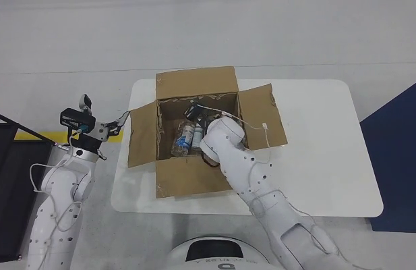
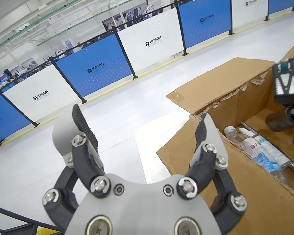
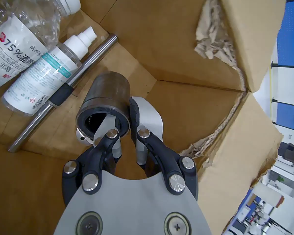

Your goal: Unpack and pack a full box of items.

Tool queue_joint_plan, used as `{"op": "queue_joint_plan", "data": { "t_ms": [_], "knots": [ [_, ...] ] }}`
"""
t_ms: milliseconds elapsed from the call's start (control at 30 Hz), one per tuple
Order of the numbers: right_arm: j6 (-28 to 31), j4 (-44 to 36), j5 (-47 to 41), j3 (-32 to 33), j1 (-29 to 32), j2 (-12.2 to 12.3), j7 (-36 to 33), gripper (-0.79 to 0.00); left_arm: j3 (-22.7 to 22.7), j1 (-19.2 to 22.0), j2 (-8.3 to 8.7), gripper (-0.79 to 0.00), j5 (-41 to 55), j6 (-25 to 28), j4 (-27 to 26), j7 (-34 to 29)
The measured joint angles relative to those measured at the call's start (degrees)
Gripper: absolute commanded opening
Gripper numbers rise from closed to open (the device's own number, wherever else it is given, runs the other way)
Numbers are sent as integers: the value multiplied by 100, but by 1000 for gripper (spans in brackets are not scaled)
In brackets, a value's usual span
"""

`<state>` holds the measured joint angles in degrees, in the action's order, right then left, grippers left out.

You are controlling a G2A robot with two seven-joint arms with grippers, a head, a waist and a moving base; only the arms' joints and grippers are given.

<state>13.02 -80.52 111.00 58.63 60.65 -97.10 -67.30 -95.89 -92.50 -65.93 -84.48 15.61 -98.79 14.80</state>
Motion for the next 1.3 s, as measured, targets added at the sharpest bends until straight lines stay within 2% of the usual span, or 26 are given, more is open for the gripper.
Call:
{"op": "queue_joint_plan", "data": {
  "t_ms": [100, 200, 367, 500, 633, 700, 833, 967, 1100, 1167, 1300],
  "knots": [
    [337, -468, -504, 320, 248, 59, 210, -785, 0, 0, 0, 0, 0, 0, 0, 0],
    [640, -576, -913, 586, 338, 99, 96, -785, 0, 0, 0, 0, 0, 0, 0, 0],
    [776, 10, -1281, 628, -52, 75, -525, -785, 0, 0, 0, 0, 0, 0, 0, 0],
    [731, 331, -1413, 516, -403, 39, -461, -785, 0, 0, 0, 0, 0, 0, 0, 0],
    [715, -45, -1477, 607, -342, 73, -220, -785, 0, 0, 0, 0, 0, 0, 0, 0],
    [730, -492, -1475, 752, -142, 123, -51, -785, 0, 0, 0, 0, 0, 0, 0, 0],
    [873, -1830, -1466, 1207, 611, 263, 351, -785, 0, 0, 0, 0, 0, 0, 0, 0],
    [1078, -3536, -1484, 1818, 1710, 414, 964, -785, 0, 0, 0, 0, 0, 0, 0, 0],
    [713, -4950, -1322, 2473, 2841, 509, 1889, -785, 0, 0, 0, 0, 0, 0, 0, 0],
    [413, -5405, -1369, 2828, 3421, 534, 2349, -785, 0, 0, 0, 0, 0, 0, 0, 0],
    [-166, -5415, -1691, 3570, 4166, 557, 3045, -785, 0, 0, 0, 0, 0, 0, 0, 0]
  ]
}}
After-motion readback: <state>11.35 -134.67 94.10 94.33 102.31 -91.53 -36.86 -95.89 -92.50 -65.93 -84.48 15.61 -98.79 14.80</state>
